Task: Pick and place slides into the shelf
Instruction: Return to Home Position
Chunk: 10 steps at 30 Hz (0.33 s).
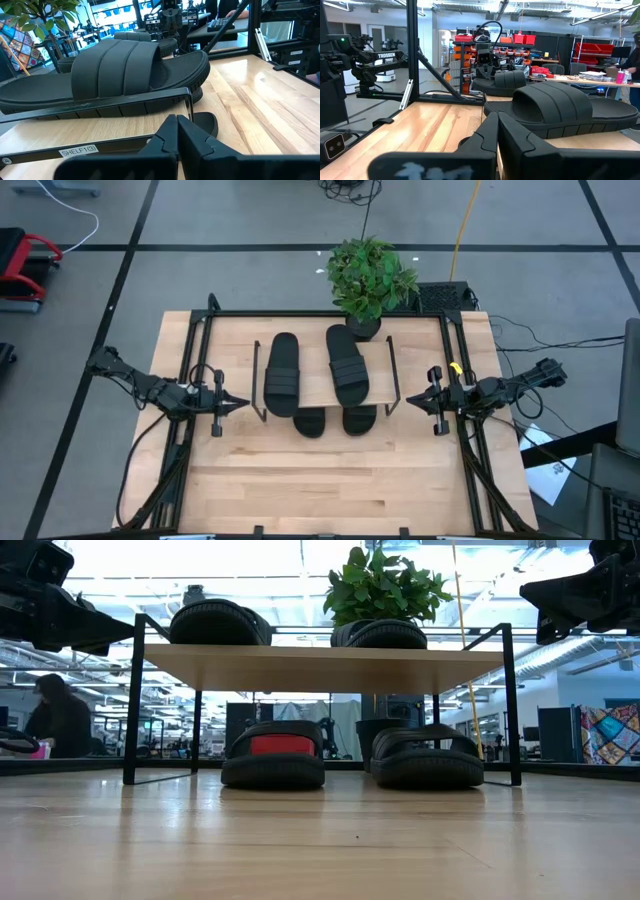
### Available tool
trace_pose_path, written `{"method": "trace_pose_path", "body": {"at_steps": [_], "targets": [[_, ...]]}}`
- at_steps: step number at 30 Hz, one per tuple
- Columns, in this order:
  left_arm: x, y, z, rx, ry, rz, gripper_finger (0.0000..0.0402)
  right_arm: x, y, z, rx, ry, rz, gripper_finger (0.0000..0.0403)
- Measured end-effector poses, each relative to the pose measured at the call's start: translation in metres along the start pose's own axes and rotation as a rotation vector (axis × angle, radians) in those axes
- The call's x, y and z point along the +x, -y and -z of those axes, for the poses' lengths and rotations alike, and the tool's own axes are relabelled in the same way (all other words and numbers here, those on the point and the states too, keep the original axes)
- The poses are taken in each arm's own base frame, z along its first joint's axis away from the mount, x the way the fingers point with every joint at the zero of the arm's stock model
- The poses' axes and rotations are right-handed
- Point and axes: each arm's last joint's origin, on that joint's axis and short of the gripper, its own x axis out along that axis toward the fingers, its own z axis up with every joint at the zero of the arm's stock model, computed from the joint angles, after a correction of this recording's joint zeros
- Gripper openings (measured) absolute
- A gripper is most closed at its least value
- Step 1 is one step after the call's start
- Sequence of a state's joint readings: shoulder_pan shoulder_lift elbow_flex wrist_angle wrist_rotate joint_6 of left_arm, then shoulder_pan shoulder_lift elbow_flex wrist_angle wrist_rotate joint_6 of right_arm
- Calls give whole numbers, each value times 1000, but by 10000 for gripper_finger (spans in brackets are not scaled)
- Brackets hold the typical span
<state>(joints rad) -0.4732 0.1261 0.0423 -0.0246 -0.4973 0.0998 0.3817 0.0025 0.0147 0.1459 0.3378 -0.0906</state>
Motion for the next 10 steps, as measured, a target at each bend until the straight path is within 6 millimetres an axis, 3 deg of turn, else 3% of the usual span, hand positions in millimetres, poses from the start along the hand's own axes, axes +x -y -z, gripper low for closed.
{"method": "trace_pose_path", "body": {"at_steps": [10], "targets": [[0,0,0,0,0,0,20,0,0,0,0,0,0,0]]}}
